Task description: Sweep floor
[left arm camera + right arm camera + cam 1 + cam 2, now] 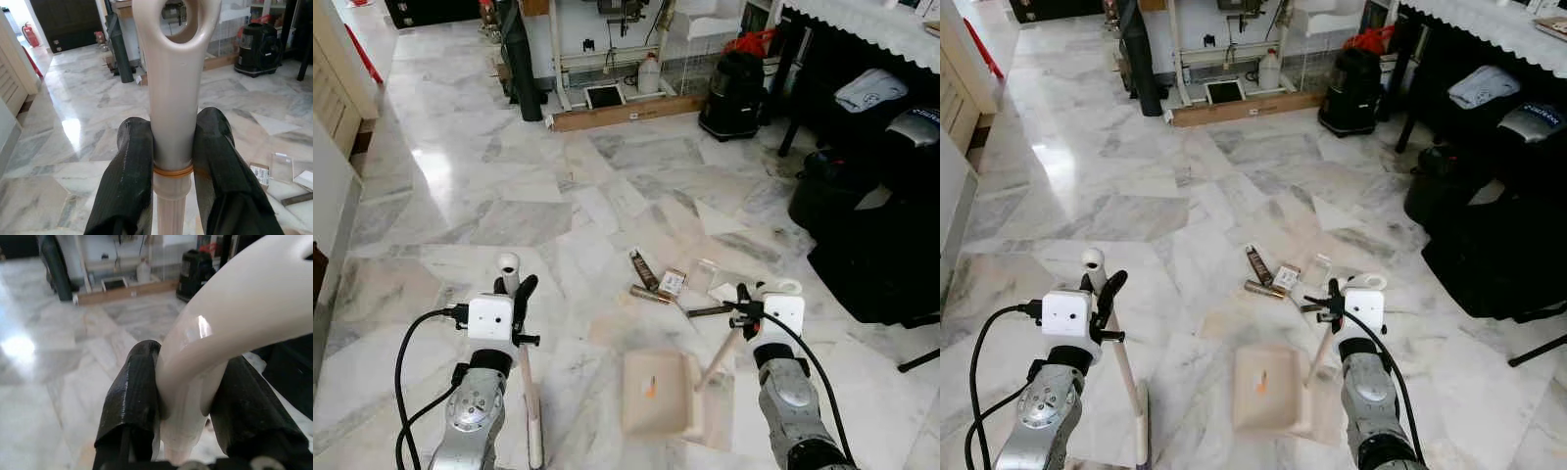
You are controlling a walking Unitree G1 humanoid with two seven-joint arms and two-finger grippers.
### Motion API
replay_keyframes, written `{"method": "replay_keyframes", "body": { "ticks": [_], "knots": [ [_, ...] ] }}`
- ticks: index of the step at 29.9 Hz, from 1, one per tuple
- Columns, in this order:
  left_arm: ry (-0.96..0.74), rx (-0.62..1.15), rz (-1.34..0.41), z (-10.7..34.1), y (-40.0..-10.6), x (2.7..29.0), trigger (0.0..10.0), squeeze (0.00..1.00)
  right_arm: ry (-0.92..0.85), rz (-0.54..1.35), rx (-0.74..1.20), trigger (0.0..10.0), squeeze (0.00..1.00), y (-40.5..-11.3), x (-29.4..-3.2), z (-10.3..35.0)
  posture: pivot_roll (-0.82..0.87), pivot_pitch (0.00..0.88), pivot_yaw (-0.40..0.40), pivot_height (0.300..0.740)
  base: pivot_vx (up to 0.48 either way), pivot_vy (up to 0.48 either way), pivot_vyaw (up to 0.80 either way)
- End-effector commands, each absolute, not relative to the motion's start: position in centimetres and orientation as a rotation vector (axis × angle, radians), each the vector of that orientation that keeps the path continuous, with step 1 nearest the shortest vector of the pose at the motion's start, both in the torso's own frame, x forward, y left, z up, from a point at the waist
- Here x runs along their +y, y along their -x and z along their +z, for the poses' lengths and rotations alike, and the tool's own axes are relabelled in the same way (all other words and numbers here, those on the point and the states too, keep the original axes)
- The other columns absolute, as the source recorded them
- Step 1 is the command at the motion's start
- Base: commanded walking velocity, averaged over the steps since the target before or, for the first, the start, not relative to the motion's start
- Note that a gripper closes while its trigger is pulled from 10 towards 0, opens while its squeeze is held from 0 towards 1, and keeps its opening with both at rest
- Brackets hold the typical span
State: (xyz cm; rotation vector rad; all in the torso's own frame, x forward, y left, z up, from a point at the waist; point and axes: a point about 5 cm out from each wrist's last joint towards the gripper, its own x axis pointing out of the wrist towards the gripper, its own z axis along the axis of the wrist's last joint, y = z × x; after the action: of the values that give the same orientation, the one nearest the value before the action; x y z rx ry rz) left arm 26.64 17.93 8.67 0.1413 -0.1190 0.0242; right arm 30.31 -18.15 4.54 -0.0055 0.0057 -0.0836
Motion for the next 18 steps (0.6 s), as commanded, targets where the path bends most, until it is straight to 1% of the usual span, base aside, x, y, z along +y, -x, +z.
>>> {"method": "replay_keyframes", "body": {
  "ticks": [1, 5, 10, 18],
  "knots": [
    [-0.159, -0.163, 0.039, 9.3, -27.0, 18.0, 10.0, 0.0, -0.043, -0.116, -0.094, 10.0, 0.0, -31.3, -18.0, 6.5, 0.12, 0.011, -0.041, 0.74, 0.0, 0.0, 0.0],
    [-0.15, -0.173, 0.047, 9.3, -27.3, 17.9, 10.0, 0.0, -0.076, -0.127, -0.122, 10.0, 0.0, -31.7, -17.8, 7.3, 0.11, 0.0, -0.05, 0.74, 0.0, 0.0, 0.0],
    [-0.126, -0.178, 0.062, 9.3, -27.7, 17.6, 10.0, 0.0, -0.072, -0.105, -0.144, 10.0, 0.0, -32.2, -17.4, 8.0, 0.11, 0.0, -0.067, 0.74, 0.0, 0.0, 0.0],
    [-0.115, -0.208, 0.068, 9.9, -28.5, 17.5, 10.0, 0.0, -0.065, -0.114, -0.158, 10.0, 0.0, -32.4, -17.8, 8.4, 0.11, 0.0, -0.069, 0.74, 0.0, 0.0, 0.0]
  ]
}}
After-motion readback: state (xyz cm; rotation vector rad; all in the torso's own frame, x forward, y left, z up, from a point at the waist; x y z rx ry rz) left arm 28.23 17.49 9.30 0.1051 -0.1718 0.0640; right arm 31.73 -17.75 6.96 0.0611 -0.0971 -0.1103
